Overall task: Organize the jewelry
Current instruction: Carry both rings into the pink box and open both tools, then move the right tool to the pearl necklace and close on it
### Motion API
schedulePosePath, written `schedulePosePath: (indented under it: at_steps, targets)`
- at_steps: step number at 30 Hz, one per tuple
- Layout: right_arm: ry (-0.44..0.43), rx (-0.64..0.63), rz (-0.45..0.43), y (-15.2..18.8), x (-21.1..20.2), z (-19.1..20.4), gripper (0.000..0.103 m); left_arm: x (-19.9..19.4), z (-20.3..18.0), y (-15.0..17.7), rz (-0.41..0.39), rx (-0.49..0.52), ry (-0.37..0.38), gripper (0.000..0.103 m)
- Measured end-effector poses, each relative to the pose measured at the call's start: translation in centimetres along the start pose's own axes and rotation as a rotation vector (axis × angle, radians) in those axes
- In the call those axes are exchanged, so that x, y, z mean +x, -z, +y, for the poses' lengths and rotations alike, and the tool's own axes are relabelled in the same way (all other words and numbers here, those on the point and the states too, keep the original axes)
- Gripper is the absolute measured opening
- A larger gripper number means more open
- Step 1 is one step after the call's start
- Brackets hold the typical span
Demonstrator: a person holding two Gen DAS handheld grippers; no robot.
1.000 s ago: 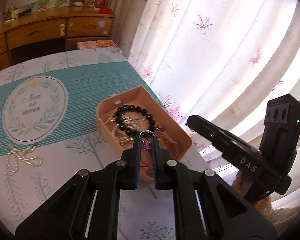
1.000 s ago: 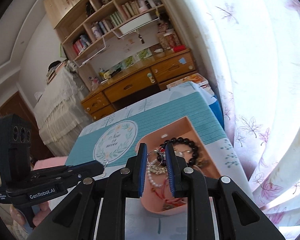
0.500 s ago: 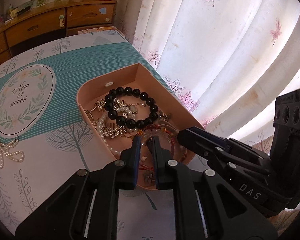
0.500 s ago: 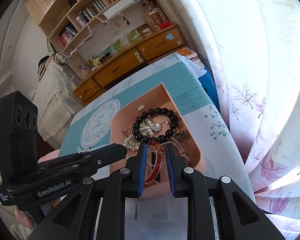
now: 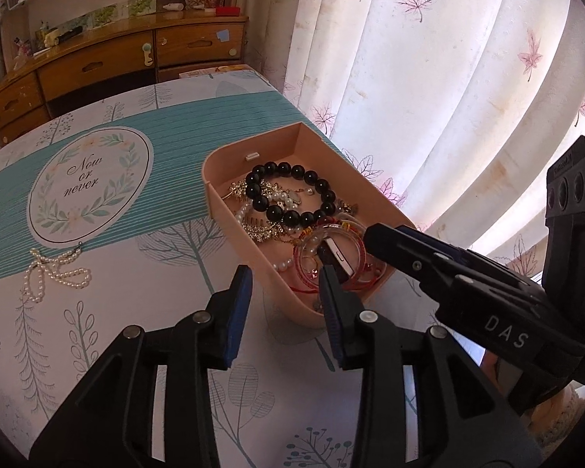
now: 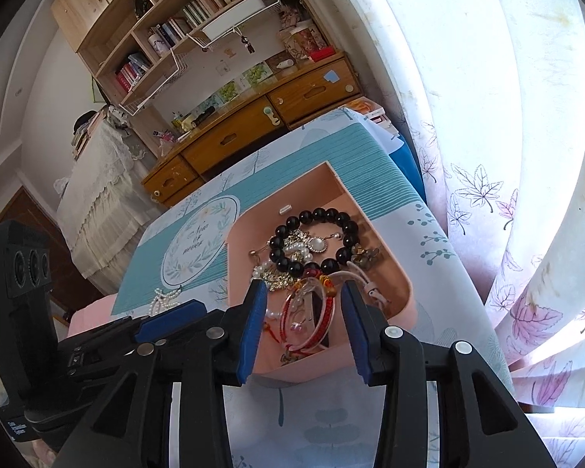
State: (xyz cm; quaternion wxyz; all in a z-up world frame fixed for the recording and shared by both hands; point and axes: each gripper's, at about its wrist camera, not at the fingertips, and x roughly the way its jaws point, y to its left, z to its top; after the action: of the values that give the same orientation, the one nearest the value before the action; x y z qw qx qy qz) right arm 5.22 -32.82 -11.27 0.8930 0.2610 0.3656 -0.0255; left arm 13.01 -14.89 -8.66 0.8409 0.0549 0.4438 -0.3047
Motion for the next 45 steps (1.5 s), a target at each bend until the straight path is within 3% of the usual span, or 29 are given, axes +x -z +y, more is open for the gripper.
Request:
schedulePosePath:
  at_steps: [7, 13, 18, 24, 34, 35, 37, 40, 45]
  targets:
    - [-0.002, -0.040, 0.021, 1.6, -0.1, 2.5, 0.041, -1.8, 0.6, 2.2, -0.012, 0.003, -0.026, 0.032]
    - [-0.015, -0.075, 0.046, 2.9, 0.0, 4.7, 0.041, -3.5, 2.7, 3.7, -0.041, -0.054, -0.034, 0.032]
    - [-0.023, -0.105, 0.060, 3.8, -0.1, 6.5, 0.041, -5.5, 4.8, 5.0, -0.094, -0.094, -0.061, 0.032]
    - [-0.032, -0.149, 0.075, 4.4, 0.2, 8.6, 0.041, -8.4, 7.0, 6.5, -0.213, -0.129, -0.122, 0.032]
    - [-0.047, -0.310, 0.080, 2.7, 1.0, 14.9, 0.041, -11.8, 13.6, 5.0, -0.172, -0.203, -0.227, 0.032]
    - [-0.051, -0.337, 0.082, 2.1, 1.3, 15.9, 0.041, -12.3, 14.7, 4.4, -0.167, -0.217, -0.239, 0.034]
    - [-0.056, -0.384, 0.088, 0.7, 1.8, 17.9, 0.041, -13.3, 16.7, 3.1, -0.170, -0.243, -0.253, 0.049]
    - [-0.080, -0.434, 0.119, -1.8, 3.4, 20.8, 0.041, -14.8, 19.9, 1.3, -0.186, -0.274, -0.301, 0.064]
    - [-0.095, -0.506, 0.210, -5.2, 7.5, 25.5, 0.041, -15.7, 24.6, -0.5, -0.160, -0.317, -0.399, 0.066]
